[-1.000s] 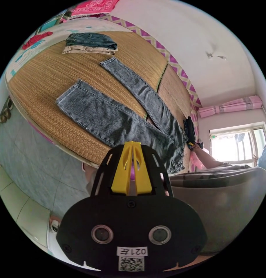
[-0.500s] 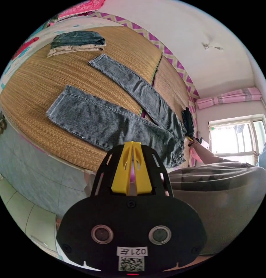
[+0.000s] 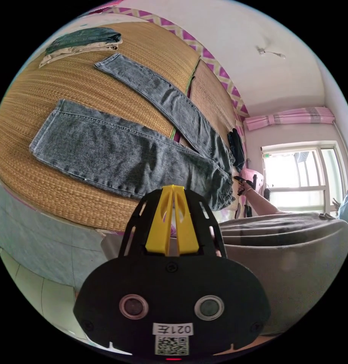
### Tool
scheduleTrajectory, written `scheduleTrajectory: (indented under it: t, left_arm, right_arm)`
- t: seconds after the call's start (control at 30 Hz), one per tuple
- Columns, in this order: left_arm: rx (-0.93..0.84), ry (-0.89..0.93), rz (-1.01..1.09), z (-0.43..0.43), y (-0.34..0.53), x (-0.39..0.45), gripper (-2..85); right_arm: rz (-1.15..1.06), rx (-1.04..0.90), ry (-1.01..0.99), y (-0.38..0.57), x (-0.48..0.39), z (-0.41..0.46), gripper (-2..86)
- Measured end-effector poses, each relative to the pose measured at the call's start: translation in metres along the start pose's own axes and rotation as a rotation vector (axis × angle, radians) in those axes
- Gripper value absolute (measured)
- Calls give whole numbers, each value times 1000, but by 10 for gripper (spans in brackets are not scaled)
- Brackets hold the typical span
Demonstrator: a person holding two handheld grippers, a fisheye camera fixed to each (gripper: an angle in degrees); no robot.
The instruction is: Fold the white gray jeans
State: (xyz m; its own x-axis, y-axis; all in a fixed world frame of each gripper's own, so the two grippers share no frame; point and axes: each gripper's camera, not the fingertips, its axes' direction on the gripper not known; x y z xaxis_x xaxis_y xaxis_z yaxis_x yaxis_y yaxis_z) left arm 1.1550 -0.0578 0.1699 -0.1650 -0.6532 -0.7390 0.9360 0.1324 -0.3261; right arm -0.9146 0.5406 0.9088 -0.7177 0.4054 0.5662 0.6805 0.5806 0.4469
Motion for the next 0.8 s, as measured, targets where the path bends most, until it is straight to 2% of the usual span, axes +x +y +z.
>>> scheduleTrajectory:
  t: [0.07,0.13,0.2,0.27,0.33,0.4,0.47,0.57,0.8]
  left_arm:
    - [10,15,-4,-2,-2,-4,-10]
    - [3,27,-3,-2,-5,-8,-10]
    - [-31,14,-4,2,-8,-13,-10]
    - [-66,-2,-9,7,-11,-15,-10]
    - [-95,-16,-12,10,-15,-15,-10]
    - [-111,-34,-4,9,-22,-10,-10]
    - [-123,-49,12,8,-27,-5,-10]
    - [-141,-77,30,10,-37,-2,-10]
    - [-105,-25,34,20,-63,2,-10]
  right_arm:
    - [-9,-10,-9,17,6,-8,-8]
    - [43,323,-63,65,31,-45,-8]
    - [150,483,-218,101,59,-51,-7]
    - [206,479,-291,125,71,-36,-7]
    - [158,486,-168,146,63,-18,-7]
    - [152,502,-129,156,58,-7,-7]
    - [242,383,-152,157,59,10,-7]
    - [335,432,-218,171,63,17,-7]
    - [390,436,-150,206,47,25,-6]
